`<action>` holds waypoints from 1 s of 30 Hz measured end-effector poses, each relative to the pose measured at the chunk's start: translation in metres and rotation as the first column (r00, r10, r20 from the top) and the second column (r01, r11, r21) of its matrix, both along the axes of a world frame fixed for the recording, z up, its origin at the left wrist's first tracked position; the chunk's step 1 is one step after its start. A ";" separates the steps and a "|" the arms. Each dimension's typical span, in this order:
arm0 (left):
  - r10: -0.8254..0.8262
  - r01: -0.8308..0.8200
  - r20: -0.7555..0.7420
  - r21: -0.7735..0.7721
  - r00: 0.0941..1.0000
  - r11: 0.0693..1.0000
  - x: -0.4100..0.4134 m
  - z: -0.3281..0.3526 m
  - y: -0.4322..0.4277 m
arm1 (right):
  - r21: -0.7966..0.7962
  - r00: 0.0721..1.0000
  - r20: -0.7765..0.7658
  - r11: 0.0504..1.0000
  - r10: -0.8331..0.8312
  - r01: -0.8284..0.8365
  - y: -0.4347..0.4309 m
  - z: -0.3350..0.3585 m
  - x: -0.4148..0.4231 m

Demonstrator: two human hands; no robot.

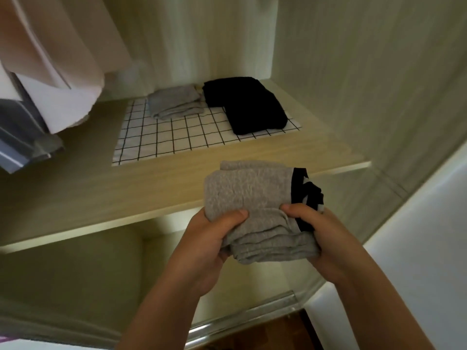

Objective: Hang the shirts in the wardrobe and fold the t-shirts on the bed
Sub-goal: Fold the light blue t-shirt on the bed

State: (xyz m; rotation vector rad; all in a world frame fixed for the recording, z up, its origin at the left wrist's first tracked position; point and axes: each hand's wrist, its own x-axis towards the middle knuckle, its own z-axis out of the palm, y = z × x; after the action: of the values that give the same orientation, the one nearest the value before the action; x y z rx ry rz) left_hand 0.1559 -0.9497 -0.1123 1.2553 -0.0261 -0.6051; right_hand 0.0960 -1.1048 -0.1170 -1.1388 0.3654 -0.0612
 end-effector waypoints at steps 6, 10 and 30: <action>0.009 -0.010 0.018 0.006 1.000 1.000 0.065 0.015 0.004 | -0.024 1.000 0.004 1.000 0.018 -0.018 -0.001 0.013 0.069; 0.009 -0.010 0.018 0.040 1.000 0.999 0.117 0.028 0.010 | -0.093 0.998 -0.043 0.995 0.042 -0.046 0.001 0.027 0.128; 0.219 -0.569 0.560 0.587 0.799 0.576 0.309 -0.002 0.019 | -0.647 0.990 0.042 0.759 0.136 -0.077 0.012 0.015 0.340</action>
State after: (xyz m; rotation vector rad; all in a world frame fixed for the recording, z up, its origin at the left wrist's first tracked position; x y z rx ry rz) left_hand 0.4650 -0.9303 -0.1143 2.1071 0.1589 0.1407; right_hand 0.4358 -1.0926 -0.1022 -1.8406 0.1978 -0.1439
